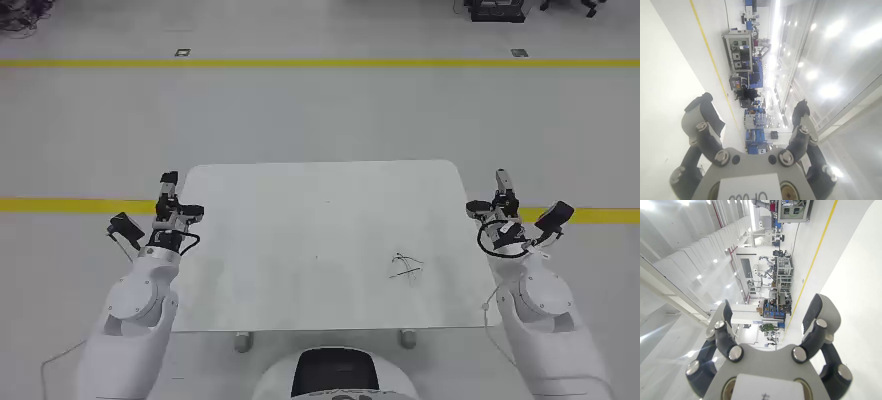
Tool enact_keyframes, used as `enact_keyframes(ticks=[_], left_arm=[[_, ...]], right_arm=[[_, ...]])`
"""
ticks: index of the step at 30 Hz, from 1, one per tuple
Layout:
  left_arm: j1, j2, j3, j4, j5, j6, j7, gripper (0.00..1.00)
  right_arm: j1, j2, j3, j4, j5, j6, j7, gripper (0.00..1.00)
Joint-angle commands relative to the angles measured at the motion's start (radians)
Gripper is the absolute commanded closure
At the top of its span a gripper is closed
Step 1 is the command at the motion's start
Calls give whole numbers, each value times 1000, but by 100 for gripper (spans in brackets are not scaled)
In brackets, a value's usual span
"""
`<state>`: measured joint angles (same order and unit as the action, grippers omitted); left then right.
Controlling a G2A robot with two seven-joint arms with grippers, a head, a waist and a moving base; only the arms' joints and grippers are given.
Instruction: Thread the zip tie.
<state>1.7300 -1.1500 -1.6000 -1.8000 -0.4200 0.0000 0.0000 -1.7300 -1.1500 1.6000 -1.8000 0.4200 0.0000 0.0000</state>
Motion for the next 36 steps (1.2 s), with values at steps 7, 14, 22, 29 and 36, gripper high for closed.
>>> enact_keyframes(ticks=[7, 14, 22, 29, 36], left_arm=[[0, 0, 0, 0, 0, 0, 0, 0], [0, 0, 0, 0, 0, 0, 0, 0], [0, 0, 0, 0, 0, 0, 0, 0], [0, 0, 0, 0, 0, 0, 0, 0], [0, 0, 0, 0, 0, 0, 0, 0]], right_arm=[[51, 14, -2, 1, -191, 27, 150, 0], [65, 27, -48, 2, -404, 13, 311, 0], [73, 29, -51, -11, -429, 6, 329, 0], [214, 54, -96, 36, -727, 8, 597, 0], [280, 61, -199, 102, -919, 8, 778, 0]])
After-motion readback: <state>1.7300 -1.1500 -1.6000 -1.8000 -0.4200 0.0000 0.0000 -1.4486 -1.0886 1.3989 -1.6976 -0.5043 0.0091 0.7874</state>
